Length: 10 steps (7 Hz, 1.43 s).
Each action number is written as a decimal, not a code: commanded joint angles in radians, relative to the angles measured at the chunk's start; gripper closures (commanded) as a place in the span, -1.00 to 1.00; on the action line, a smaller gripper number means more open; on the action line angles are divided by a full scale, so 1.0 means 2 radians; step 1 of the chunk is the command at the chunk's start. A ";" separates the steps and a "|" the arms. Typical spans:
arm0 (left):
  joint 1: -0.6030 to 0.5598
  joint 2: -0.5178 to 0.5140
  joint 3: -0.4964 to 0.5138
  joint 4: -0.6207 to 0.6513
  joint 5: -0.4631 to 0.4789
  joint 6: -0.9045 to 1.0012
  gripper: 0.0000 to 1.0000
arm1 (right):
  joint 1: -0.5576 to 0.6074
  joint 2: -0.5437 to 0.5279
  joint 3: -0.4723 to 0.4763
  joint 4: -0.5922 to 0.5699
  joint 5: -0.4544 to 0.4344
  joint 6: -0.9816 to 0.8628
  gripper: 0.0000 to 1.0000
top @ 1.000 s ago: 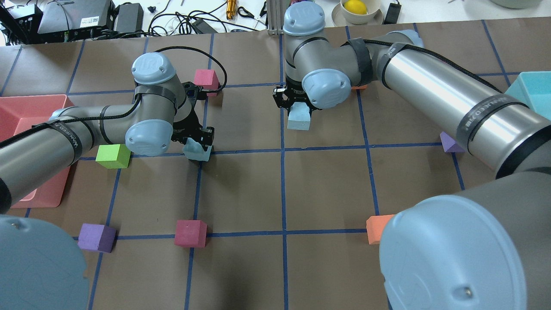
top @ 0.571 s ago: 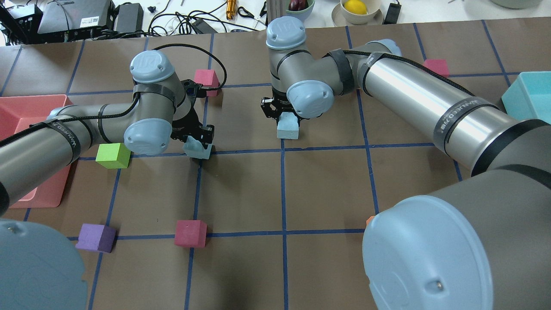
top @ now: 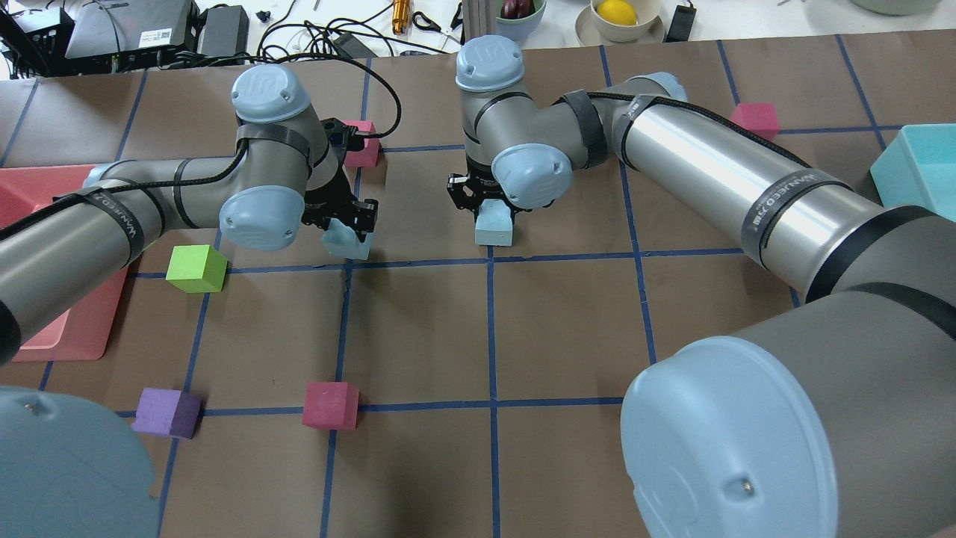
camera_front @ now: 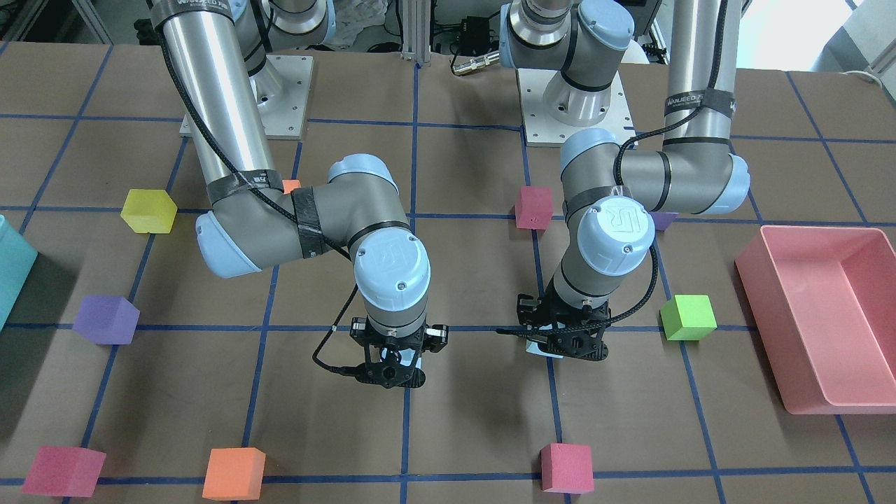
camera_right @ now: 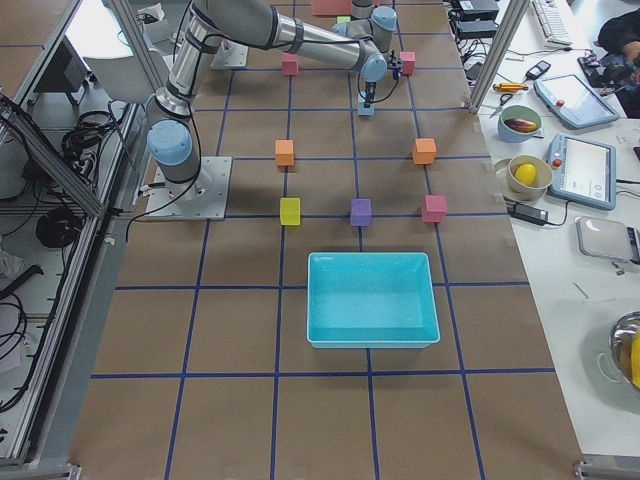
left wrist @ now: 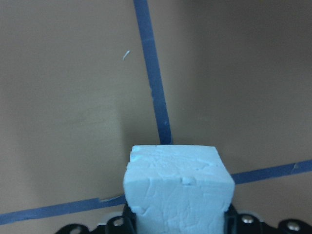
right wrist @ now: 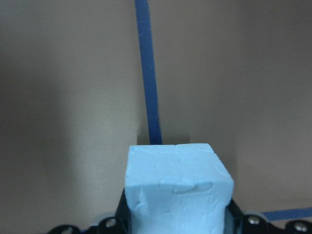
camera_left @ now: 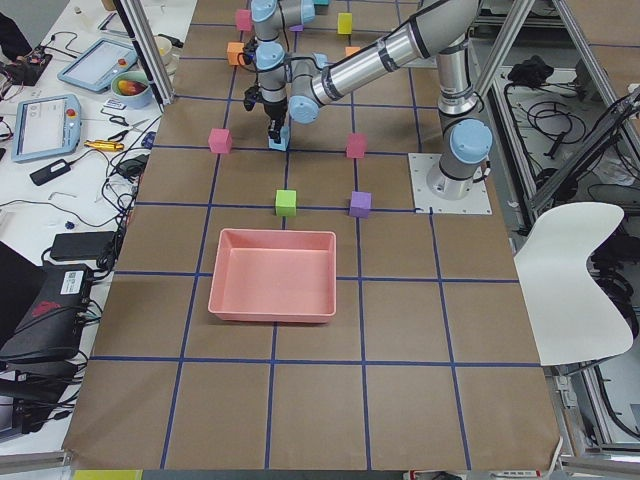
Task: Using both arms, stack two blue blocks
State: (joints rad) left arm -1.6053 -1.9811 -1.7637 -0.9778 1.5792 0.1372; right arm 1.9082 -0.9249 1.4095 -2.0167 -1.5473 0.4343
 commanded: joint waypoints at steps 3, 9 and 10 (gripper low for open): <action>-0.010 -0.004 0.062 -0.064 -0.013 -0.050 1.00 | 0.002 0.007 0.002 -0.002 0.002 -0.005 -0.90; -0.036 -0.009 0.104 -0.108 -0.018 -0.121 1.00 | -0.066 -0.076 -0.009 0.076 -0.006 -0.060 -1.00; -0.043 -0.010 0.105 -0.108 -0.033 -0.133 1.00 | -0.100 -0.121 -0.008 0.117 -0.006 -0.098 -1.00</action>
State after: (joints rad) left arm -1.6756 -1.9984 -1.5601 -1.1921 1.5368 -0.0976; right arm 1.7913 -1.0704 1.3888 -1.8750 -1.5592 0.3256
